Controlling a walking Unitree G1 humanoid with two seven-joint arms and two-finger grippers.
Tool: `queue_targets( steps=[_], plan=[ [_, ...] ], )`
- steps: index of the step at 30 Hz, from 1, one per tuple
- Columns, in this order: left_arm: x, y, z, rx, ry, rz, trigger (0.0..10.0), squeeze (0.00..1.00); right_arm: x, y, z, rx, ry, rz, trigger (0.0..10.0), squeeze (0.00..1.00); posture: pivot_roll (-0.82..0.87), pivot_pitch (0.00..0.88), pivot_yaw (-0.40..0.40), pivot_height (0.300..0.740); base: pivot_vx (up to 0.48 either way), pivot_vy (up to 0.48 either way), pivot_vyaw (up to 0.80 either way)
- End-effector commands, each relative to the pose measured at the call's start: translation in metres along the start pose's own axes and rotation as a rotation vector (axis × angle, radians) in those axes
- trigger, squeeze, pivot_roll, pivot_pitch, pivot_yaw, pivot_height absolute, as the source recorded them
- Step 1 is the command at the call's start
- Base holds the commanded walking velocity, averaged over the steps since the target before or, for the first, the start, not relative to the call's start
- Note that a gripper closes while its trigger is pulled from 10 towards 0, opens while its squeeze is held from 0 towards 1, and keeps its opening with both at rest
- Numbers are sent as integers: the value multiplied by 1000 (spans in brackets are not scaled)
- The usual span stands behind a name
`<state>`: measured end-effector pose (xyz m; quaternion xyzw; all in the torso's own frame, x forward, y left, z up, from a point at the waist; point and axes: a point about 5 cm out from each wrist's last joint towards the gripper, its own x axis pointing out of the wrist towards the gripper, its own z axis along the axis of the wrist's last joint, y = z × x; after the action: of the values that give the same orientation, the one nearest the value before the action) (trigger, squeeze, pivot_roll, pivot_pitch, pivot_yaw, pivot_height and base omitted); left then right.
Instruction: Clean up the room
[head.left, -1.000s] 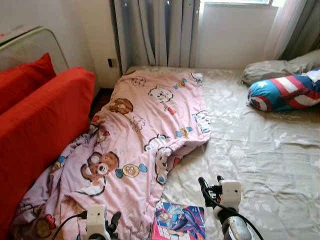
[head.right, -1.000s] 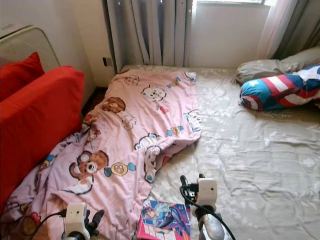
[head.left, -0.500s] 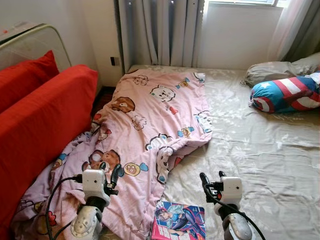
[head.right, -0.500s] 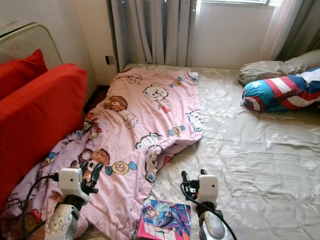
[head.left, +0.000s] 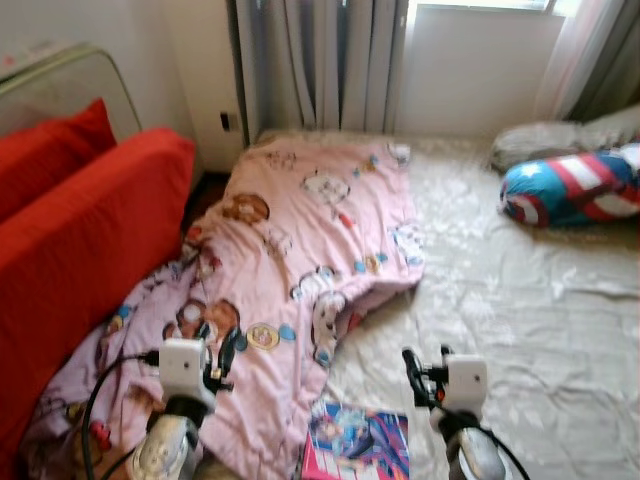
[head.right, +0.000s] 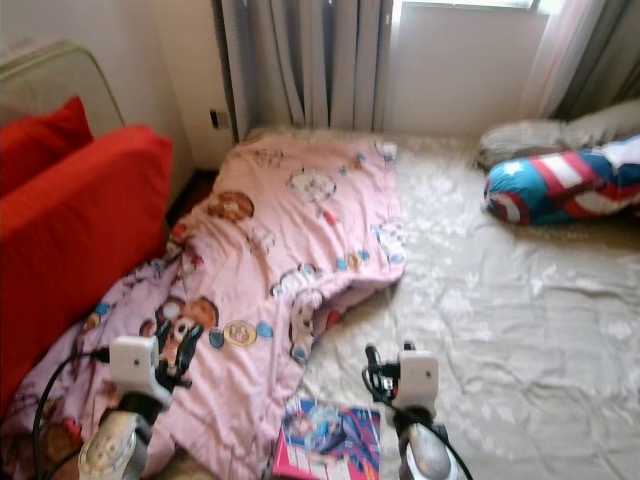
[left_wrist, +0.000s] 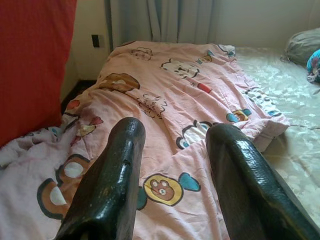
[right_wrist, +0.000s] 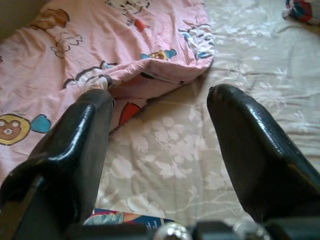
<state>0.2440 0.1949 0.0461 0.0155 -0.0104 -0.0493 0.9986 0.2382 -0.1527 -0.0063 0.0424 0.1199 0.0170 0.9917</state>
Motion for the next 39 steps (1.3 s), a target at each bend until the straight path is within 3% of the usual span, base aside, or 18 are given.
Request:
queue_targets(
  steps=[1,5,17,25,39],
  plan=[
    [3,-1,1,-2,9,-9,10000,0,-1,0,-2,1,17,-14,10000,0,-16,0,0,735,0,0,0],
    [3,-5,7,-2,26,-24,10000,0,-6,1,-4,-2,8,-3,10000,0,-6,9,12,716,0,0,0],
    [-2,-2,7,0,46,-10,10000,0,-2,7,-4,-9,33,8,10000,0,11,16,3,716,0,0,0],
    [0,-4,8,-7,51,-6,10000,0,1,8,0,-10,23,23,10000,0,10,16,-5,672,0,0,0],
    [-2,-11,5,-24,63,-9,10000,0,-1,5,0,-29,18,51,10000,0,4,17,-12,672,0,0,0]
  ],
)
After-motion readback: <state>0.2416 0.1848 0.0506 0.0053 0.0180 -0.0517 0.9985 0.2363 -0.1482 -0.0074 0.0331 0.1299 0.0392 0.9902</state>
